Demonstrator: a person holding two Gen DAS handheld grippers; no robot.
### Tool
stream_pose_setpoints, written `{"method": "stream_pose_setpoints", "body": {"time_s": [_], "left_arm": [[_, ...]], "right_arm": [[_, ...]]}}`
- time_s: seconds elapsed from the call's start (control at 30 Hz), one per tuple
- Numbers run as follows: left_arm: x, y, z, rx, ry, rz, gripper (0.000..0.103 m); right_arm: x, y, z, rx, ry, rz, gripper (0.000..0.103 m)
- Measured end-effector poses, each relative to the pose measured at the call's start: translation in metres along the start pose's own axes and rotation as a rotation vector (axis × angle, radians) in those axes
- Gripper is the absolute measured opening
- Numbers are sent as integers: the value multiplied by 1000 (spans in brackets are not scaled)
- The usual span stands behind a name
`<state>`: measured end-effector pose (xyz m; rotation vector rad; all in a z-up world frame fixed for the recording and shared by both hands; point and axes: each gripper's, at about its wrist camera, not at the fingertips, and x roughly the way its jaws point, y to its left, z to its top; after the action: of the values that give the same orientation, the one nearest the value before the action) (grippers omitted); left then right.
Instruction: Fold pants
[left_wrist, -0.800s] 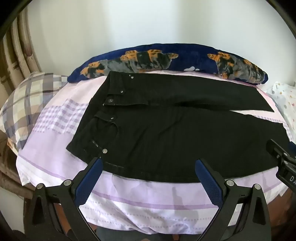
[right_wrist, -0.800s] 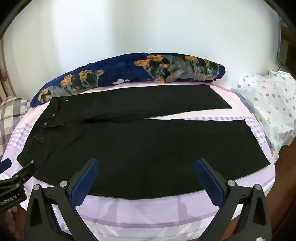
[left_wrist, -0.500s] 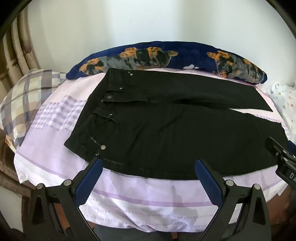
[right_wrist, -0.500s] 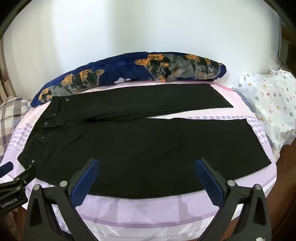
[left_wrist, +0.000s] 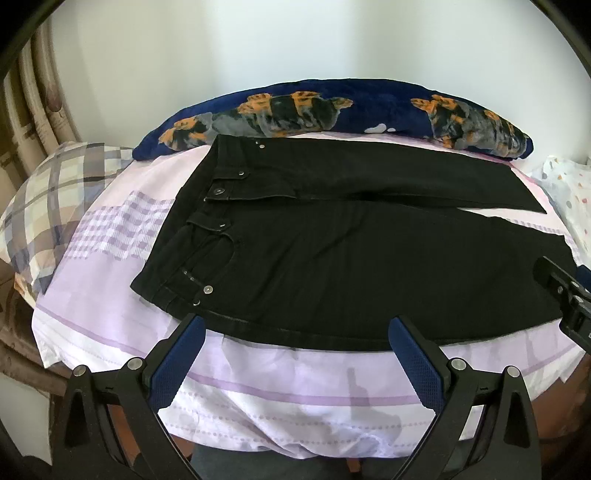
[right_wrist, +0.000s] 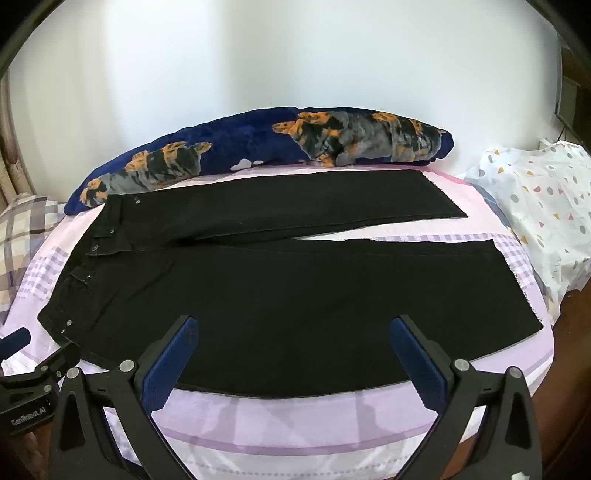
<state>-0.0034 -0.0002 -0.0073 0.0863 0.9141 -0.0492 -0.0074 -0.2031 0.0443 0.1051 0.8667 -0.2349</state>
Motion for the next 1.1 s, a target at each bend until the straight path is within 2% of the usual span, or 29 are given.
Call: {"method": "stream_pose_setpoints", "body": {"time_s": [0.33,1.1], "left_arm": [[-8,-1,-4,15,-43,-8,99],[4,1,-8,-4,35,-1,99]], "right_arm": [[-2,-2,0,1,-2,1,103],[3,-1,0,-5,21,-11,103]]}}
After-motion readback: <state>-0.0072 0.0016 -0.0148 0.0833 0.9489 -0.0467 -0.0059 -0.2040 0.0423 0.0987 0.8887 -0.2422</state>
